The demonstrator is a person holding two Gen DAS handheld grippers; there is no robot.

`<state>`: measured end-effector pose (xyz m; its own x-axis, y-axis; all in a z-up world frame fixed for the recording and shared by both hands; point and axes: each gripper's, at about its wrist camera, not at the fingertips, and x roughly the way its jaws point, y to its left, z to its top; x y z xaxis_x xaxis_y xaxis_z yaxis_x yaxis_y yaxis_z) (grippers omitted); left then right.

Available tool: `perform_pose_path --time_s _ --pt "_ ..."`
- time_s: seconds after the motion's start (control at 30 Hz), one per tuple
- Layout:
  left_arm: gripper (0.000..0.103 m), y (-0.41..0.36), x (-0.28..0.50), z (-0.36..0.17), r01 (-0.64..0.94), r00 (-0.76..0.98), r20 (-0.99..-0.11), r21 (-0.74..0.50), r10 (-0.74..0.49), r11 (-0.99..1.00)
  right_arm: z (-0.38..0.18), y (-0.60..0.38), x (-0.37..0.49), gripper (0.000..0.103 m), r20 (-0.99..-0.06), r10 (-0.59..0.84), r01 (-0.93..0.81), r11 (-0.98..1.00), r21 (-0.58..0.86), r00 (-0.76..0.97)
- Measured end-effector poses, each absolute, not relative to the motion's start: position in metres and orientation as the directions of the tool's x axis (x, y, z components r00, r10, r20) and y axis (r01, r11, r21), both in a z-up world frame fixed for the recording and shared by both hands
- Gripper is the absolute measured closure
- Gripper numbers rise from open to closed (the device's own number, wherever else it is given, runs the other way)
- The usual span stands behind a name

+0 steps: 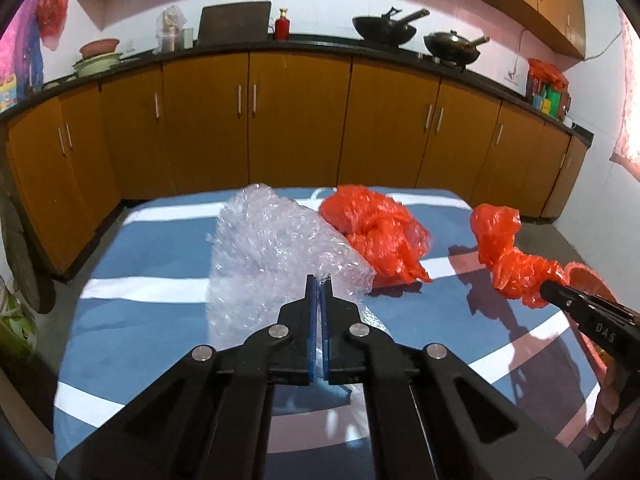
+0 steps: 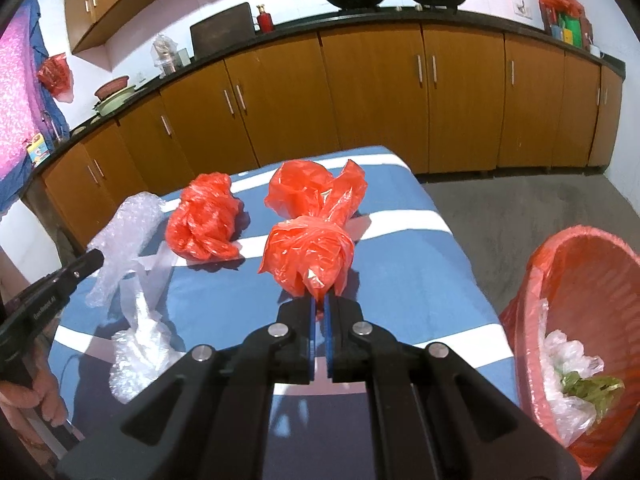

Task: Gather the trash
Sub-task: 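Grasp the red bag with the right tool while the left tool grasps the bubble wrap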

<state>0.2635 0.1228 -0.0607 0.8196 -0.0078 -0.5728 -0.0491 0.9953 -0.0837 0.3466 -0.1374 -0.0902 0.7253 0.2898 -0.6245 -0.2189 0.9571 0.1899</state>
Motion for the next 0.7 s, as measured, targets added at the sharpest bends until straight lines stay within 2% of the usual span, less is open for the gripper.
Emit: perform_pose_path --time_s 0.37,0.7 --pt "0.101 0.125 0.242 -0.026 -0.045 0.856 -0.518 -0.068 0.004 0.997 -0.058 -0.143 0.320 0.098 -0.578 0.302 -0.237 0.953 0.187 0.758" --pt "0.102 0.102 0.227 0.010 0.024 0.888 -0.456 -0.079 -0.057 0.997 -0.034 -0.162 0.296 0.098 -0.548 0.288 -0.219 0.957 0.188 0.785"
